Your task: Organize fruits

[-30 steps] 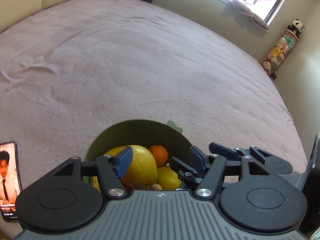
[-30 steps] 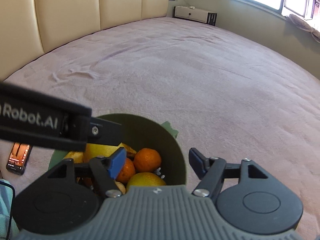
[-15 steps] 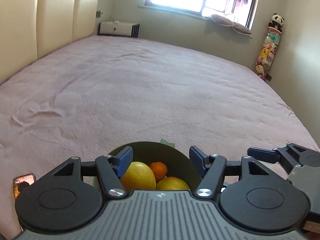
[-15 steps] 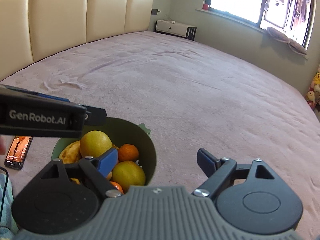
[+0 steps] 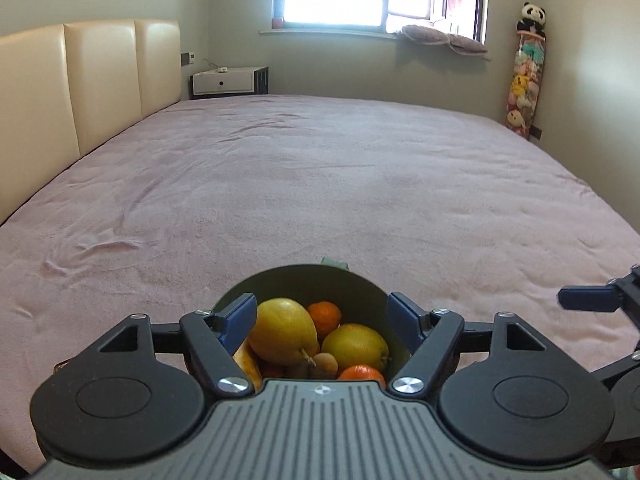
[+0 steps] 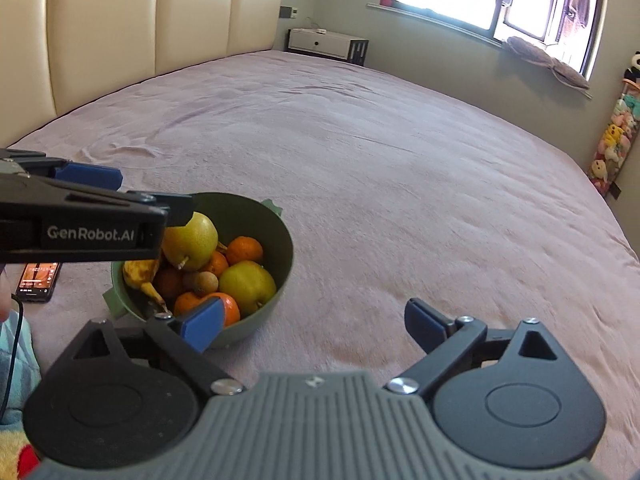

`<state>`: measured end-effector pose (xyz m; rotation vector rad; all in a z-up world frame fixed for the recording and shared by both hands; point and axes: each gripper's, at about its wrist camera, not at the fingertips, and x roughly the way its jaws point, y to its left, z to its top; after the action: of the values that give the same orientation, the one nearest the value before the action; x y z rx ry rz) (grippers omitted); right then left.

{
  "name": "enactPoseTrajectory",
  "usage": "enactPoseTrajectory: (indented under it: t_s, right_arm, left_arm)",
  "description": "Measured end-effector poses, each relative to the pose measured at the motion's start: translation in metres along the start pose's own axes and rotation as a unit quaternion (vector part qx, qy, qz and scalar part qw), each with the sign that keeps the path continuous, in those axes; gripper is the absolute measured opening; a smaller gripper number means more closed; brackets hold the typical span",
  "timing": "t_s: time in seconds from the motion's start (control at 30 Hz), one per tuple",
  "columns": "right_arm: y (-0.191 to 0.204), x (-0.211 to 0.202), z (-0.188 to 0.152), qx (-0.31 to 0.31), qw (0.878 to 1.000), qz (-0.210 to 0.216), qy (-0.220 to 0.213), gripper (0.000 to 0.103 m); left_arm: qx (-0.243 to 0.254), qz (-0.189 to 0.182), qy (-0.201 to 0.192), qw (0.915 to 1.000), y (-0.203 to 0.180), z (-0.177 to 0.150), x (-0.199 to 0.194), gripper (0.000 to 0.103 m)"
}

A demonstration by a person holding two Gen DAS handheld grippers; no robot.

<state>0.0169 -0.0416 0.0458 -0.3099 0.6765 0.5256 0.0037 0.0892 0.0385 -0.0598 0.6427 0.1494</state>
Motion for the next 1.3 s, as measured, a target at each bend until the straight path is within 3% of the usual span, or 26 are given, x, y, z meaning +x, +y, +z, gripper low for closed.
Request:
enactPoseTrajectory:
  t_s: [0.37, 0.6, 1.3]
  right_arm:
    - [-0.021, -0.005, -0.027, 0.04, 0.999, -0.028, 0.02, 0.095]
    - [-0.026, 0.012, -0.035, 0.05, 0.997, -0.034, 0.047, 0.095]
    - [-0.029, 0.014, -0.037, 0.057, 0.996, -0.031, 0.054, 0.096]
  left_arm:
    - [0.025, -0.005, 0.087, 0.9959, -0.019, -0.026, 0.016, 0.087]
    - [0.032, -0.004, 0.098, 0.9947, -0.025, -0.029, 0.02, 0.087]
    - [0.034, -0.005, 0.101, 0.9943, -0.029, -0.028, 0.019, 0.087]
